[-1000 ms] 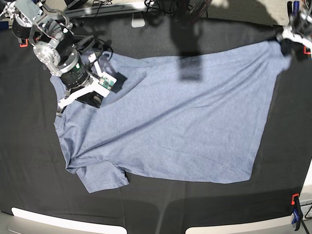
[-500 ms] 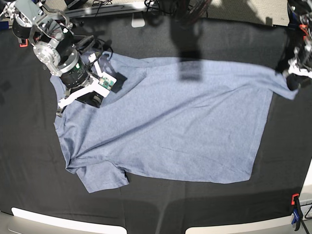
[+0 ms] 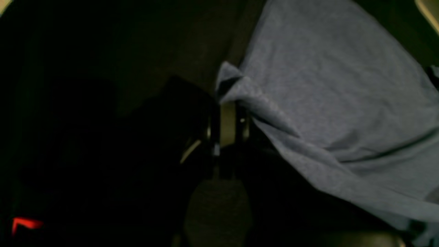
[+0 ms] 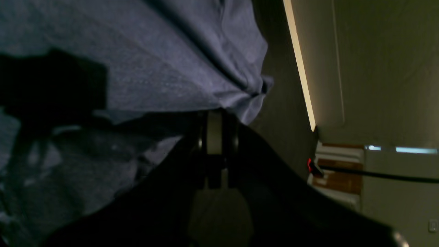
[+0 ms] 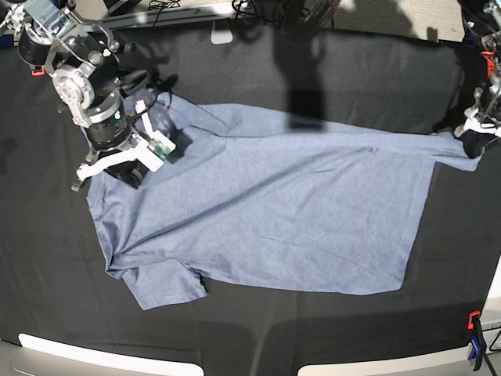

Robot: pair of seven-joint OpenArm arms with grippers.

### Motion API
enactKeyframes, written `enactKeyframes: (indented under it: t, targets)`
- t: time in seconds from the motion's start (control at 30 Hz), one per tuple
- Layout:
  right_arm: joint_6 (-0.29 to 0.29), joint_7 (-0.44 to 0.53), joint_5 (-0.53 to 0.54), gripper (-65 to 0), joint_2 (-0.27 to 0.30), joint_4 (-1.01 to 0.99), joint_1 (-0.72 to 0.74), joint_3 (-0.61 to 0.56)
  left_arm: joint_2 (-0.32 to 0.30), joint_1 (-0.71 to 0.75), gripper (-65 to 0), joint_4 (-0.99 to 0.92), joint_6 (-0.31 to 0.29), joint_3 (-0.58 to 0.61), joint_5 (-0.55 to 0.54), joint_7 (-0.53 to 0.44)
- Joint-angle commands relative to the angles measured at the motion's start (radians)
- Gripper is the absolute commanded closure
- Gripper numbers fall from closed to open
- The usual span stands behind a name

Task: Layout the t-shirt on the table in an organized manner, then fold the t-shirt properly
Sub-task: 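Fold the shoulder edge with the left gripper toward the shirt center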

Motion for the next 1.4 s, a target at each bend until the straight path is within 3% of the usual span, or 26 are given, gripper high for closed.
enactKeyframes:
  t: [0.0,0.2,0.37,0.57,0.73,0.77,0.9,0.97,1.07,1.17,1.27,1.3,1.37]
  targets:
    - [-0.019,-0.002,-0.019,0.0,0.013,0.014,0.011,0.010,-0.014,-0.008,0.0,0.016,0.000,0.011,-0.011,-0.033]
    - [-0.026,-0.067,-0.019,0.0,0.014,0.013,0.011,0.010,-0.014,-0.008,0.0,0.016,0.003,0.149,0.132,-0.137]
    - [-0.026,-0.069,-0.019,0.0,0.014,0.013,0.011,0.010,-0.014,-0.008,0.0,0.016,0.118,0.230,0.294,-0.217]
    - [-0.026,-0.065,-0.019,0.0,0.013,0.013,0.011,0.010,-0.015,-0.009,0.0,0.016,0.131,0.245,0.358,-0.277]
    - [-0.044,-0.066,-0.019,0.0,0.013,0.013,0.011,0.010,-0.023,-0.009,-25.1,0.016,0.130,0.245,0.369,-0.355]
    - [-0.044,-0.066,-0.019,0.0,0.013,0.013,0.011,0.010,-0.026,-0.009,-26.1,0.016,0.129,0.245,0.373,-0.371]
    - [-0.045,-0.066,-0.019,-15.3,0.008,0.013,0.011,0.010,-0.060,-0.009,-26.1,0.016,0.111,0.245,0.377,-0.399]
    - [-0.051,-0.067,-0.019,-15.8,-0.003,0.013,0.011,0.010,-0.085,-0.008,-26.1,0.016,0.104,0.245,0.377,-0.398]
    - [-0.117,-0.064,-0.020,-15.8,-0.011,0.017,0.005,0.010,-0.121,0.005,-26.1,0.016,0.019,0.244,0.375,-0.367]
    - [-0.139,-0.057,-0.080,-15.8,-0.010,0.049,-0.025,0.010,-0.140,0.051,-26.0,0.016,-0.134,0.244,0.378,-0.364]
    - [-0.139,-0.054,-0.136,-15.8,-0.011,0.107,-0.076,0.010,-0.168,0.125,-25.7,0.016,-0.294,0.253,0.393,-0.433]
    - [-0.139,-0.055,-0.145,-15.8,-0.011,0.124,-0.093,0.010,-0.183,0.150,-24.3,0.016,-0.325,0.262,0.411,-0.469]
    - [-0.142,-0.055,-0.147,-15.8,-0.011,0.152,-0.121,0.010,-0.219,0.188,-21.1,0.016,-0.332,0.296,0.545,-0.559]
